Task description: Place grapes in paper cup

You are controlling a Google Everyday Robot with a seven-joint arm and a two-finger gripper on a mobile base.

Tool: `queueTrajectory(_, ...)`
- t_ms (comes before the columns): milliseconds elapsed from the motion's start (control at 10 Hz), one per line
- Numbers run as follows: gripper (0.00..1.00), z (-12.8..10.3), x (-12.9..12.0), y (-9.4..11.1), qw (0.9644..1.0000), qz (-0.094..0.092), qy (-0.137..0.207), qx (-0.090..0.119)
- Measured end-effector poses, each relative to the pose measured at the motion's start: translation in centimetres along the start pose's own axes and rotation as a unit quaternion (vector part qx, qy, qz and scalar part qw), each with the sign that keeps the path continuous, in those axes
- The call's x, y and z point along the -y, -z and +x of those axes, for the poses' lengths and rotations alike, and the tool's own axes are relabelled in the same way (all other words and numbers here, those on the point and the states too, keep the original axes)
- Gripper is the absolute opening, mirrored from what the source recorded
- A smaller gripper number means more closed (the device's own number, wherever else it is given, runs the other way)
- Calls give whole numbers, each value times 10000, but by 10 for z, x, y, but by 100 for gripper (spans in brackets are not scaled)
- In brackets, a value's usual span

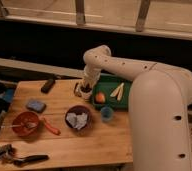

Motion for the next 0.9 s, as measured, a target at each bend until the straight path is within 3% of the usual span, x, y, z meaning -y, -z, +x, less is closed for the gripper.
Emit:
queueTrajectory(100, 60, 3, -4, -2, 10000, -27, 11, -39)
queueTrajectory(900, 61, 8, -8, -2, 10000, -70, 23, -62)
